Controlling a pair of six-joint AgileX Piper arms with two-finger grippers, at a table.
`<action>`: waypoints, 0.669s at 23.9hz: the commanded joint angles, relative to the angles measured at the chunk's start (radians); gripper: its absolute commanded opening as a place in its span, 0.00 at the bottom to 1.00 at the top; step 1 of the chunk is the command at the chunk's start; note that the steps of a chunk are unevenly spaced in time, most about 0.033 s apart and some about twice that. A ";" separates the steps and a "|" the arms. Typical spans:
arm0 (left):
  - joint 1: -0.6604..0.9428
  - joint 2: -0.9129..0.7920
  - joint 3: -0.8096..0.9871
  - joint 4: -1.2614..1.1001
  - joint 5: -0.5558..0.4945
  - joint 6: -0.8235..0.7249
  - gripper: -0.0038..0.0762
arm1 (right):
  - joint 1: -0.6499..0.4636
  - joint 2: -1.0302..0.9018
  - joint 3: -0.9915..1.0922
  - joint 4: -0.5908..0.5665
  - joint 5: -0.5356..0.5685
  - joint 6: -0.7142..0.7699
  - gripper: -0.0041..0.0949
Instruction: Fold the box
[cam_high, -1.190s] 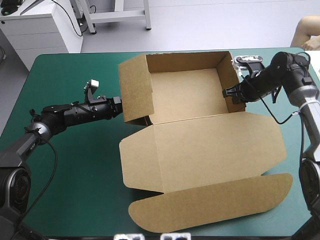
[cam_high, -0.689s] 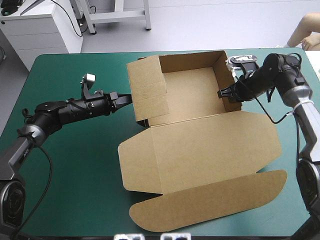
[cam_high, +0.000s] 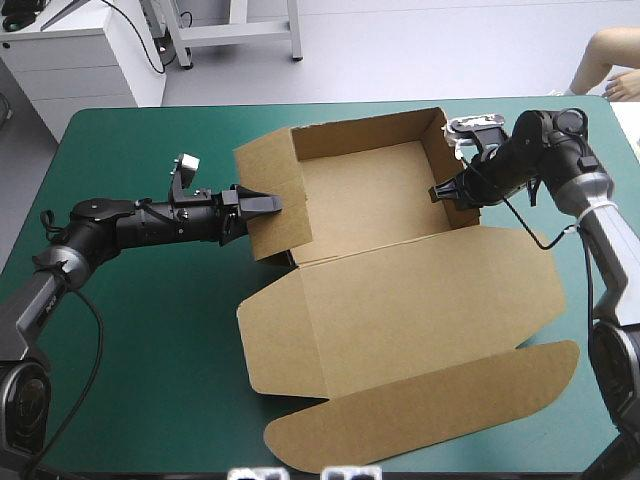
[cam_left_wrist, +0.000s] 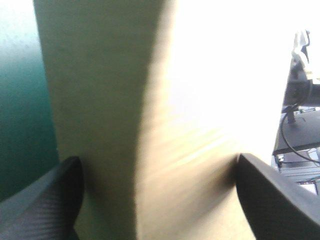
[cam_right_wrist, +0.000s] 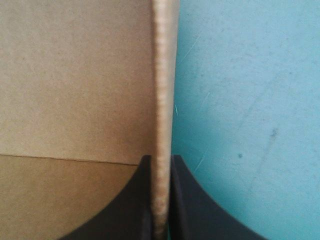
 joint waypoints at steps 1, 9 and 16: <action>-0.004 -0.044 -0.030 -0.147 0.041 -0.009 0.80 | 0.002 -0.046 -0.030 0.023 -0.019 0.003 0.03; -0.004 -0.045 -0.030 -0.164 0.031 0.003 0.80 | 0.002 -0.046 -0.030 0.022 -0.001 0.003 0.03; -0.163 -0.090 -0.219 0.454 -0.245 -0.508 0.80 | 0.021 -0.046 -0.050 0.015 -0.017 0.036 0.03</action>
